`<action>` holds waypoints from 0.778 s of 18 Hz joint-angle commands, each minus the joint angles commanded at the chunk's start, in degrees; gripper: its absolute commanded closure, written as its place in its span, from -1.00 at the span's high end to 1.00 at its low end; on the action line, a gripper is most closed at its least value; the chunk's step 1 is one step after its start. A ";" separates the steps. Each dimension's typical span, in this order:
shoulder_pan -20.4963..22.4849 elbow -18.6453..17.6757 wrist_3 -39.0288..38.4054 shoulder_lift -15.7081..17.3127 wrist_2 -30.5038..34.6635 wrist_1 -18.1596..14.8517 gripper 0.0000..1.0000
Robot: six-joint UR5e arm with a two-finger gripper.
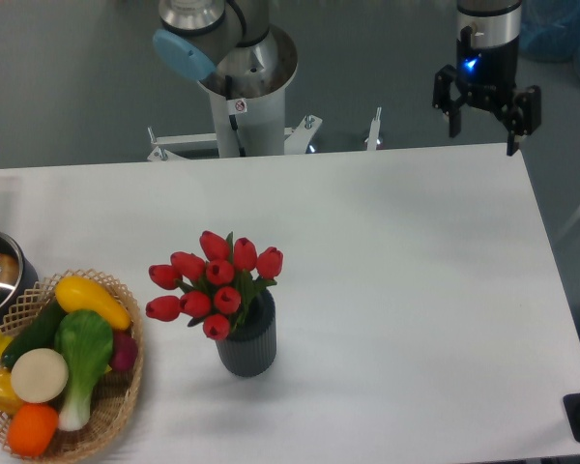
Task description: Pick up the flowers from the vase
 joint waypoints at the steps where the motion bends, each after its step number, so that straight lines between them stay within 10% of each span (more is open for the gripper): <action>1: 0.00 0.00 0.00 -0.18 -0.17 0.09 1.00; 14: 0.44 0.09 -13.00 -1.85 -14.41 0.09 1.00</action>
